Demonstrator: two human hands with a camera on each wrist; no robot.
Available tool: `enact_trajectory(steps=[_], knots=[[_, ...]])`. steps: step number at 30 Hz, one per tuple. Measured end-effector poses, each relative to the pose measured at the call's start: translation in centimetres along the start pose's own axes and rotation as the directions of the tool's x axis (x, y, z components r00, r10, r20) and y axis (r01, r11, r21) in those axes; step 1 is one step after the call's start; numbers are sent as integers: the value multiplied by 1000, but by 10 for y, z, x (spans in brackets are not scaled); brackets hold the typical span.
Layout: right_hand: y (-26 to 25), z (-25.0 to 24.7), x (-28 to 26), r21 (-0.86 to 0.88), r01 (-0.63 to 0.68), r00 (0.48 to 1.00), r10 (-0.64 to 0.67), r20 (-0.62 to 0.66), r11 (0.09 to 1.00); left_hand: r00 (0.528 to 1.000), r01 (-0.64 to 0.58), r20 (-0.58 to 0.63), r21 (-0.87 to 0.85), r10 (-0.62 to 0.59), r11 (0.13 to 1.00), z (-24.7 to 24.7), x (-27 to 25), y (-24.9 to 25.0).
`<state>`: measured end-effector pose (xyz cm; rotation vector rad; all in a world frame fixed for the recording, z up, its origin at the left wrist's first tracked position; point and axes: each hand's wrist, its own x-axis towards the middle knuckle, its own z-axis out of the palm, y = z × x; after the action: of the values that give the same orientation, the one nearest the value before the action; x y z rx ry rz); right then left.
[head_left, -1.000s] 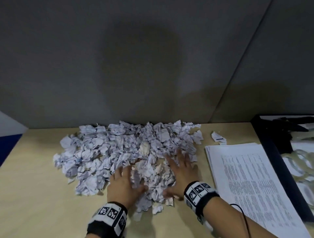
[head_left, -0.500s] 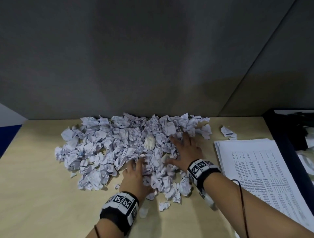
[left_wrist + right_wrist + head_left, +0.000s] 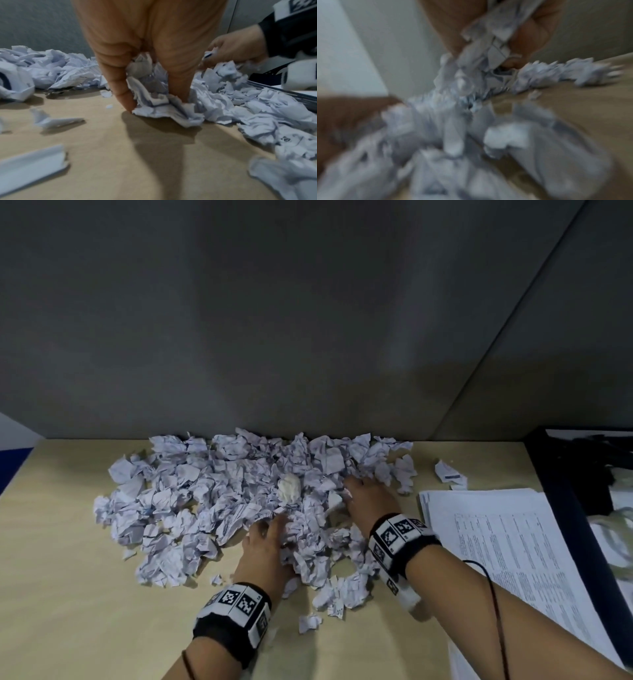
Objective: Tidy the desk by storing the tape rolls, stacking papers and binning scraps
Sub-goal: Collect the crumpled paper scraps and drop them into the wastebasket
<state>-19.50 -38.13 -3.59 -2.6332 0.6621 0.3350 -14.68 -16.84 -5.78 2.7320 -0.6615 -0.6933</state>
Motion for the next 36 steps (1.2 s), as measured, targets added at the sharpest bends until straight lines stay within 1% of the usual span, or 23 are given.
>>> enact_trajectory(steps=[2, 4, 6, 8, 10, 12, 15, 18, 21, 24, 25, 26, 27, 28, 30, 33, 36], knots=[[10, -17, -9, 138, -43, 997, 52, -59, 990, 1000, -9, -3, 7, 9, 1000, 1, 3, 8], [22, -32, -19, 289, -87, 989, 117, -88, 953, 1000, -29, -3, 6, 29, 1000, 2, 5, 18], [33, -43, -29, 410, -111, 980, 169, -108, 905, 999, -45, 25, 18, 45, 999, 4, 10, 27], [44, -50, -39, 524, -125, 966, 223, -129, 842, 996, -62, 58, 34, 60, 997, 7, 12, 36], [57, -54, -51, 653, -161, 941, 315, -126, 740, 991, -98, 96, 74, 91, 992, 10, 15, 49], [69, -55, -63, 754, -202, 906, 413, -99, 625, 985, -123, 129, 86, 111, 989, 11, 17, 61], [84, -52, -85, 836, -236, 846, 528, -75, 496, 966, -209, 173, 81, 193, 974, 14, 20, 80], [98, -44, -108, 886, -235, 778, 624, -75, 400, 952, -260, 200, 126, 232, 957, 16, 21, 98], [109, -34, -132, 923, -218, 705, 705, -75, 316, 946, -301, 182, 189, 267, 935, 13, 18, 116], [116, -28, -160, 956, -176, 630, 773, -72, 233, 927, -368, 172, 246, 333, 896, 9, 13, 132], [117, -27, -169, 966, -156, 601, 796, -71, 204, 914, -401, 171, 253, 367, 881, 10, 12, 137], [119, -25, -181, 976, -128, 563, 824, -73, 174, 891, -452, 180, 250, 417, 856, 13, 10, 144], [119, -24, -191, 983, -104, 541, 838, -70, 149, 867, -496, 191, 236, 460, 836, 17, 8, 150], [118, -25, -197, 988, -88, 535, 842, -60, 126, 852, -521, 202, 218, 484, 826, 20, 6, 154], [119, -21, -216, 995, -48, 495, 867, -56, 92, 809, -581, 242, 188, 536, 792, 29, -6, 167], [122, -18, -244, 997, -24, 400, 915, -62, 78, 723, -683, 290, 171, 626, 710, 43, -24, 188], [131, -13, -263, 998, -16, 329, 943, -45, 54, 632, -771, 333, 172, 700, 613, 53, -39, 211]])
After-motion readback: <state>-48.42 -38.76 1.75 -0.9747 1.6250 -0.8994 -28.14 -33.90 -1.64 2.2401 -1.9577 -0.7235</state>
